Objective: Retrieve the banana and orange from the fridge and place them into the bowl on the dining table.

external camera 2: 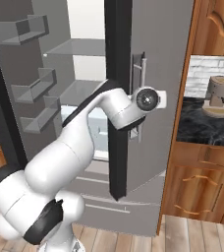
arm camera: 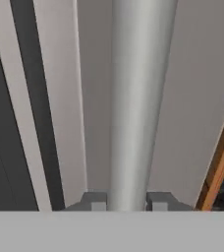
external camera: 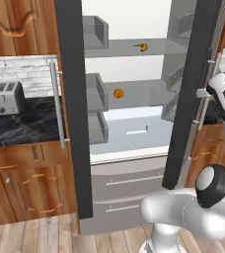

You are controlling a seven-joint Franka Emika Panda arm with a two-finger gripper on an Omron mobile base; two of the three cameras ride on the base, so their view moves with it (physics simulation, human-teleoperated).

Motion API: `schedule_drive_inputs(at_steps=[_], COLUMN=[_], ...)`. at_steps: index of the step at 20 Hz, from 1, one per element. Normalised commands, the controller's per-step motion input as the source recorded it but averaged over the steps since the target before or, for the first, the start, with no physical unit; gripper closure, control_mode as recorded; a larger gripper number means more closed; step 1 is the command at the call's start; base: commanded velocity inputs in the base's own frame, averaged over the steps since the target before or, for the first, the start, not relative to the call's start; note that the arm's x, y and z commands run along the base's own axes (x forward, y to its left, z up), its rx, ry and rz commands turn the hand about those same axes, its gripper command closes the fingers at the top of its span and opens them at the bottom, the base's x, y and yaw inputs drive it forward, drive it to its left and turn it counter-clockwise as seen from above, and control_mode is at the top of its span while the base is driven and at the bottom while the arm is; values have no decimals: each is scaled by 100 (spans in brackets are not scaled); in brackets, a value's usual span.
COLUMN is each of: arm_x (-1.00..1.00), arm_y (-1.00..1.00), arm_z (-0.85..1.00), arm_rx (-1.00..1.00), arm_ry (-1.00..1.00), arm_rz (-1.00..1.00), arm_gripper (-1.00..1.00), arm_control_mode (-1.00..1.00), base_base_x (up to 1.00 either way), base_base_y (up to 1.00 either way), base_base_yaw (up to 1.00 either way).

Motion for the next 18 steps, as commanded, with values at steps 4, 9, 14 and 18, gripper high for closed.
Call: schedule_drive_inputs(at_steps=[4, 9, 14, 18], arm_x=[-87, -65, -80, -39], arm_y=[-81, -94, 1, 95], arm_z=[22, 20, 40, 23], arm_rx=[1, 0, -3, -23], arm_ry=[15, 22, 13, 2], arm_rz=[-1, -15, -9, 8], arm_gripper=[-100, -100, -100, -100], arm_control_mode=[-100, -100, -100, -100], base_base_x=[0, 0, 0, 0], base_base_y=[0, 0, 0, 0], base_base_yaw=[0, 0, 0, 0])
